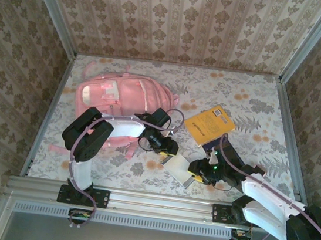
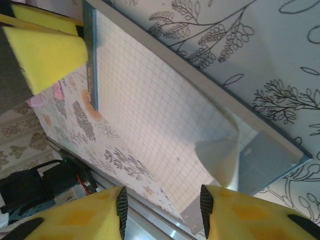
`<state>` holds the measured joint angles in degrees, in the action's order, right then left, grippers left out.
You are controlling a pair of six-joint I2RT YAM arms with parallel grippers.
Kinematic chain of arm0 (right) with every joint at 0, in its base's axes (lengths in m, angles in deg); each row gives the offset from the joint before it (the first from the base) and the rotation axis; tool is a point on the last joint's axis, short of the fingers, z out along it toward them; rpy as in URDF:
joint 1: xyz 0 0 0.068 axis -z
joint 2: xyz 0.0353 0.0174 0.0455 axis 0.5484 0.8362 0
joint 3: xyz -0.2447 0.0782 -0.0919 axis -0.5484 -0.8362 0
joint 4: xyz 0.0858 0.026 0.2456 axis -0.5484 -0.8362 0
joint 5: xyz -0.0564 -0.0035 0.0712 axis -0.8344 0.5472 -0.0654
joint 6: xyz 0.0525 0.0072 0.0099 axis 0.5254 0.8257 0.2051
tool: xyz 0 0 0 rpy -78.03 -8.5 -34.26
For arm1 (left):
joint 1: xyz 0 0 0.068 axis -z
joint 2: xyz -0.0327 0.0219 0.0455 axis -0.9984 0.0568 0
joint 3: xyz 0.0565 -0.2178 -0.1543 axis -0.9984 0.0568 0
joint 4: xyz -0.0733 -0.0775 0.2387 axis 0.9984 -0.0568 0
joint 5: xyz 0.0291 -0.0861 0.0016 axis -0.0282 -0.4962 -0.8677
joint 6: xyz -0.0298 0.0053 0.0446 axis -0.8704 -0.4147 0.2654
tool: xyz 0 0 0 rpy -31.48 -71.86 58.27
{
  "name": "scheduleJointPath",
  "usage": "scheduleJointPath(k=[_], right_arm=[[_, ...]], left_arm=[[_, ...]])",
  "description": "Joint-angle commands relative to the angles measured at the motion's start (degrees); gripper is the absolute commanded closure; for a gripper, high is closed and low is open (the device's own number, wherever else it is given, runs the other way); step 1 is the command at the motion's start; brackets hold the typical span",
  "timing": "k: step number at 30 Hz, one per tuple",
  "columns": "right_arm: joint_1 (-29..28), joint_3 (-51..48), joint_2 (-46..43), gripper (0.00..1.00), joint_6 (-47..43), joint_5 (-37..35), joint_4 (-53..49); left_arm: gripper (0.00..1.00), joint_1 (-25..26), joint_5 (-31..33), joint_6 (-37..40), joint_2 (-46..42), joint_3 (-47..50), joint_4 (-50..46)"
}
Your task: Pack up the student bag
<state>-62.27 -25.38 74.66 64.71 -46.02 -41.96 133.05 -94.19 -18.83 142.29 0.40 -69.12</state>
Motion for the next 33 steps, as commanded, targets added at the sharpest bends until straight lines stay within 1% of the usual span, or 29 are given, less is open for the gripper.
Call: scheduleJointPath(k=[1,2,3,6,8,12,16,23,28,31,33], right_arm=[[-0.25,0.63,-2.03,0.58,0.74,0.99,2.20],[-0.30,0.74,-2.31,0.58,0.24,0.51,1.31],[-0.25,1.21,-2.48,0.55,-0.84,-0.39,-0.76],[-0.25,3.02,-3.11,0.50,-5.35,-3.79,-9.23],[-0.25,3.29,-3.84,0.49,-7.20,-4.79,-13.06],[-0.25,1.60,-6.53,0.48,-7.77,-4.49,-15.41],[-0.24,-1.28,-6.12,0.49,-6.39,-3.01,-12.29],[-0.32,-3.23,0.73,0.50,-4.49,-0.70,-2.25],[-0.35,-3.61,5.51,0.53,-3.41,-0.97,3.79],[-0.25,-2.77,7.89,0.54,-3.70,-2.05,5.12],[-0.25,-2.46,8.93,0.54,-3.70,-2.32,6.26]], left_arm=[[0.56,0.94,-2.36,-0.11,0.82,0.81,0.13],[0.57,0.97,-2.32,-0.09,0.88,0.68,0.10],[0.57,0.93,-2.27,-0.06,0.97,0.67,0.06],[0.57,0.95,-1.86,-0.06,0.80,0.74,-0.28],[0.56,0.73,-1.16,-0.09,0.58,0.88,-0.59],[0.56,0.29,-0.96,-0.36,0.63,1.13,-0.32],[0.56,0.31,-1.26,-0.55,1.13,0.94,-0.04],[0.56,0.31,-2.84,-0.72,2.01,0.56,0.44],[0.56,0.22,-7.12,-1.42,2.62,0.18,2.21],[0.56,0.11,-12.39,-4.65,2.66,0.46,7.12],[0.56,0.15,-14.80,-6.46,2.32,0.54,9.77]])
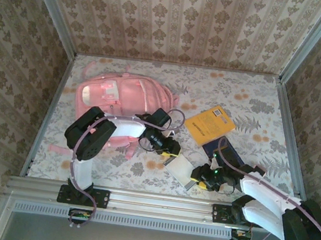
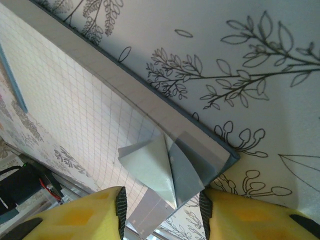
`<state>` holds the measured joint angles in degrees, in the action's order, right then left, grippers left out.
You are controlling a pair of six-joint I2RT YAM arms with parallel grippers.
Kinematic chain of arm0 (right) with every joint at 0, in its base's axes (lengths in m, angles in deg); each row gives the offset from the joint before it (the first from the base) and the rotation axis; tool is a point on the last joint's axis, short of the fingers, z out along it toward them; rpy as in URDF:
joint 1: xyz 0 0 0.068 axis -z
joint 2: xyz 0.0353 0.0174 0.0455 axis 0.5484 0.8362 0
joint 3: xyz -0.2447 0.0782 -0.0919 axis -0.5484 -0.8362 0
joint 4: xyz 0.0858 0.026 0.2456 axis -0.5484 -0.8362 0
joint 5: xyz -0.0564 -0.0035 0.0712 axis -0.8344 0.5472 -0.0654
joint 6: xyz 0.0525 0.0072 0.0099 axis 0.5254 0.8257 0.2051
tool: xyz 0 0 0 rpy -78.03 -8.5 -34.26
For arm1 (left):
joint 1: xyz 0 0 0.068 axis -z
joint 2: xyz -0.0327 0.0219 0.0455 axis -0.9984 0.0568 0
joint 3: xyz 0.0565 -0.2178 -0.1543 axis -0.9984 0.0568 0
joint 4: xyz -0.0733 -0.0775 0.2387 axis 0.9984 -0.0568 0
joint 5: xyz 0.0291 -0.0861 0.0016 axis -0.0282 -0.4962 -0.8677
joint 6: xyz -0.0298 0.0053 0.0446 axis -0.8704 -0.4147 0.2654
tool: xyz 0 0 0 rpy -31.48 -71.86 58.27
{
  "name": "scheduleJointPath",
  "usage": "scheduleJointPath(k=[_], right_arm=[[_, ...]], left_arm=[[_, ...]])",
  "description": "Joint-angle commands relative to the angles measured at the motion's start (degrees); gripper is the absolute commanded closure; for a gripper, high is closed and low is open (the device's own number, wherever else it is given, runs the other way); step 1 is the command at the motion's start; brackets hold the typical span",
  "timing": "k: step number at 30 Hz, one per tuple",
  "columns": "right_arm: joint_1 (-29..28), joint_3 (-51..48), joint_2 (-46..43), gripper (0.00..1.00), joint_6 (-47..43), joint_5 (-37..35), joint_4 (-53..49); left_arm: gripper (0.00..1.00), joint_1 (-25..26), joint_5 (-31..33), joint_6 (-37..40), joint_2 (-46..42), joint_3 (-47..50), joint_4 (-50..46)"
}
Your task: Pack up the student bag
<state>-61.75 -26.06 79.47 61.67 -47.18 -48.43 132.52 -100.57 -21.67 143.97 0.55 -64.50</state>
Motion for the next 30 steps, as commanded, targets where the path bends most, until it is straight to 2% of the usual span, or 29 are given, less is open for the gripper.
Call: scheduleJointPath(k=[1,7,12,18,22,24,26,30], right_arm=[[-0.78,-1.62,4.51,0.55,-0.67,-1.40,13.02],[-0.69,-1.55,5.43,0.57,-1.51,-3.06,12.93],[-0.43,-1.68,5.07,0.58,-2.36,-4.39,12.12],[0.10,-1.59,4.50,0.58,-3.03,-5.14,11.52],[0.28,-1.59,3.76,0.58,-3.40,-5.79,11.40],[0.37,-1.59,3.58,0.58,-3.47,-6.12,11.50],[0.44,-1.59,3.49,0.58,-3.41,-6.29,11.88],[0.41,-1.67,3.49,0.58,-3.50,-6.44,12.07]], left_arm=[[0.56,0.63,-9.17,-4.32,0.32,0.48,6.01],[0.55,0.23,-12.80,-8.08,-1.48,2.84,11.07],[0.57,0.36,-16.97,-15.51,-1.55,5.70,21.25],[0.60,0.80,-20.01,-21.90,-1.81,8.07,28.82],[0.60,1.14,-20.60,-23.18,-2.90,9.53,29.81],[0.60,1.79,-20.94,-22.63,-2.75,9.56,28.90],[0.61,2.33,-20.60,-19.15,-2.64,8.58,23.86],[0.66,2.08,-15.09,-5.43,-4.01,3.29,3.74]])
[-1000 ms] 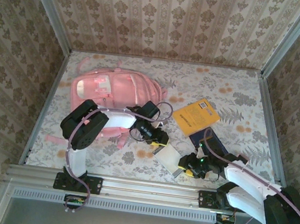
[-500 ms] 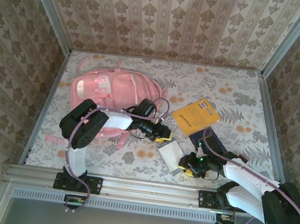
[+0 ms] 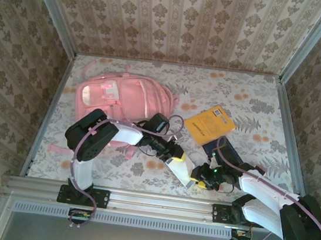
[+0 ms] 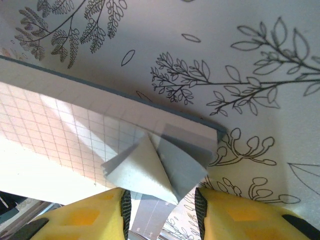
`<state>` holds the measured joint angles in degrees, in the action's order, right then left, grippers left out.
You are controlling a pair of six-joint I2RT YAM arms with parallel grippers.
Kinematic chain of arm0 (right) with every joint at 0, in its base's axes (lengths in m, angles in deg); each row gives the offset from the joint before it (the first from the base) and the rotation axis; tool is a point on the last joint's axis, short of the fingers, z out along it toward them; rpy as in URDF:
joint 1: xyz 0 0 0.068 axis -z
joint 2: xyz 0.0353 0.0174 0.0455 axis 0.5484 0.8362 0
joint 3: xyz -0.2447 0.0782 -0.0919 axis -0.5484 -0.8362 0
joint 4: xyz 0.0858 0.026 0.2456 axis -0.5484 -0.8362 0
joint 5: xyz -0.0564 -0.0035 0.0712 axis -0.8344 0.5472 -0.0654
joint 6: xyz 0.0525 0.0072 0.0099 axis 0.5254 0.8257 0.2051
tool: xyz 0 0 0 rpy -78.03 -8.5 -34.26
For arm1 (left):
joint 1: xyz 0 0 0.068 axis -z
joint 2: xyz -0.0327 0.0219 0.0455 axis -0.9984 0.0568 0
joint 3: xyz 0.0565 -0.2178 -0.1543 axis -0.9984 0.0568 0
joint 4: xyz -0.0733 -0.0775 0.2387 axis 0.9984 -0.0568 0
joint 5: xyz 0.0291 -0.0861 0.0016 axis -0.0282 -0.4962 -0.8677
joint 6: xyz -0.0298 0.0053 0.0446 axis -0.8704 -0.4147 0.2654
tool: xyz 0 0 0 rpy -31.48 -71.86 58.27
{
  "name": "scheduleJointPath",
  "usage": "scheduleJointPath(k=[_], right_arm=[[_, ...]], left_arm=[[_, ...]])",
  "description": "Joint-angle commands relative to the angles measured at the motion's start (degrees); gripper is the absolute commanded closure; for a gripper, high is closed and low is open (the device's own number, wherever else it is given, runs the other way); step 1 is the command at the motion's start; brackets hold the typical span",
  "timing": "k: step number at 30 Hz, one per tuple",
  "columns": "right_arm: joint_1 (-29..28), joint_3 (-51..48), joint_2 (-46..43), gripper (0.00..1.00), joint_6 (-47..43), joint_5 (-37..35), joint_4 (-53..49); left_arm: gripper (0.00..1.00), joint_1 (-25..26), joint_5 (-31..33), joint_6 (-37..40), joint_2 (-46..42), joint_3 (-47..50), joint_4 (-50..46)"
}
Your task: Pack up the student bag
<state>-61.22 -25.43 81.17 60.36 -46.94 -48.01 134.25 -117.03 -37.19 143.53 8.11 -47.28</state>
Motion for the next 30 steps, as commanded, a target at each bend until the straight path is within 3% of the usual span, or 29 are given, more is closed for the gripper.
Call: scheduleJointPath(k=[1,3,5,8,11,15,22,26,30], right_arm=[[-0.07,-2.31,1.72,0.58,-2.23,-6.68,11.58],[-0.13,-2.31,1.48,0.58,-2.59,-7.10,10.82],[0.01,-2.18,0.81,0.56,-2.86,-7.70,9.59],[0.02,-1.25,-2.39,0.44,-3.36,-9.15,5.46],[0.10,0.56,-8.36,0.24,-4.04,-10.78,0.71],[0.52,1.32,-18.59,0.00,-2.41,-8.03,2.12],[1.73,2.44,-20.75,0.00,9.35,-0.68,20.28],[1.74,2.80,-19.32,0.04,15.68,1.37,34.11],[1.70,4.26,-19.95,0.09,16.94,0.19,37.85]], left_arm=[[0.68,0.23,2.92,13.00,-3.90,-5.67,-17.49],[0.74,-0.11,4.67,15.99,-4.38,-7.55,-22.25],[0.86,-0.45,6.48,17.39,-4.94,-8.70,-24.54],[1.00,-1.32,8.42,18.34,-6.55,-9.38,-25.72],[1.00,-3.18,8.41,16.36,-9.99,-8.20,-22.93],[1.00,-5.98,7.01,11.95,-16.18,-6.41,-16.86],[1.00,-8.62,6.33,-0.59,-24.85,-2.92,-1.74],[1.00,-8.74,6.92,-3.05,-27.58,-2.51,1.24],[1.00,-8.82,7.27,-5.03,-29.75,-1.86,4.06]])
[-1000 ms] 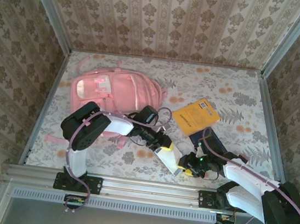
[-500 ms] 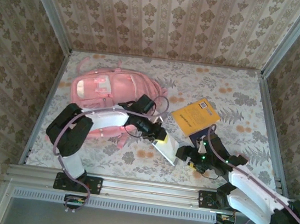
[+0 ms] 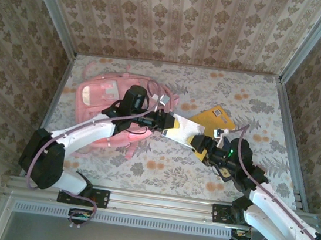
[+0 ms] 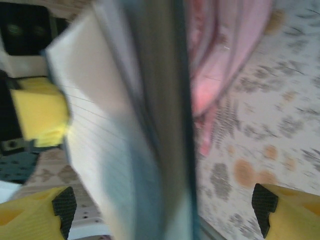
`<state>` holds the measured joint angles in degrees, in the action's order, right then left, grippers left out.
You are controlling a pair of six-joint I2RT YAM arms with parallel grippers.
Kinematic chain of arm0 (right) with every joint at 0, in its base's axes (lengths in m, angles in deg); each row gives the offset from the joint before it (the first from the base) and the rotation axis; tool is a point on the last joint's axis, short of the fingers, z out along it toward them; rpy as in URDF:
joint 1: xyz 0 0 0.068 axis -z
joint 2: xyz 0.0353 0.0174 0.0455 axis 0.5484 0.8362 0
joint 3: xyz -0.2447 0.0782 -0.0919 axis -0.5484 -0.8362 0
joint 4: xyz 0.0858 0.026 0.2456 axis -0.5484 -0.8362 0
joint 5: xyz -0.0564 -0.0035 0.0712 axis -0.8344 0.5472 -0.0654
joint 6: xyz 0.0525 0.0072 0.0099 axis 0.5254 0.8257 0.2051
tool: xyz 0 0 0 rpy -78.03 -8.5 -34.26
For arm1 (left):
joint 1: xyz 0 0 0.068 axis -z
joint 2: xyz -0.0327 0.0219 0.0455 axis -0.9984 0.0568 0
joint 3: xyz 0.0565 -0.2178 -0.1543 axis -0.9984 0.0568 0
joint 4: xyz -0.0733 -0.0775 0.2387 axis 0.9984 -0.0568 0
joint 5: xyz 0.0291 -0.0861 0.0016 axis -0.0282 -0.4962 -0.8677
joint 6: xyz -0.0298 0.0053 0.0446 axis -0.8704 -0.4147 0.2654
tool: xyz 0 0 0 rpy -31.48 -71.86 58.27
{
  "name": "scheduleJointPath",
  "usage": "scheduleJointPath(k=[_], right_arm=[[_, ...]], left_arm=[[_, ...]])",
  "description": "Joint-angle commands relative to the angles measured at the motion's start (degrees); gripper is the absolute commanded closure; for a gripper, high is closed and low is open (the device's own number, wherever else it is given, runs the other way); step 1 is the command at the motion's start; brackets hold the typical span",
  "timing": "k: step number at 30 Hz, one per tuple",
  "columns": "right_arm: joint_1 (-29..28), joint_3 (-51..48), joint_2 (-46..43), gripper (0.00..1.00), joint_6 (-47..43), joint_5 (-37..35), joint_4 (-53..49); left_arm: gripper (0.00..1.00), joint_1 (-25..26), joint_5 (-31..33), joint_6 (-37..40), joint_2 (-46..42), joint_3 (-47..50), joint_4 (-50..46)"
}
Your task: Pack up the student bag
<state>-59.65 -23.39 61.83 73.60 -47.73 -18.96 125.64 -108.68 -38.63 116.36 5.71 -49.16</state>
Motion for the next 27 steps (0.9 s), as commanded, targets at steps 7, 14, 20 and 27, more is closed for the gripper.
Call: scheduleJointPath(k=[7,14,20,27], right_arm=[[0.07,1.07,-1.07,0.42,6.53,-2.85,15.84],[0.11,1.17,-1.11,0.73,6.14,-4.69,18.69],[0.20,0.51,-1.24,0.80,5.87,-6.19,19.15],[0.35,0.66,-1.33,0.75,5.26,-7.09,19.23]], left_arm=[[1.00,-0.22,-0.79,-8.62,-4.49,2.66,13.49],[1.00,0.10,-1.25,-11.50,-5.52,4.46,17.63],[1.00,0.45,-1.81,-11.36,-6.77,5.45,17.71],[1.00,1.17,-2.13,-10.86,-7.99,6.94,17.58]])
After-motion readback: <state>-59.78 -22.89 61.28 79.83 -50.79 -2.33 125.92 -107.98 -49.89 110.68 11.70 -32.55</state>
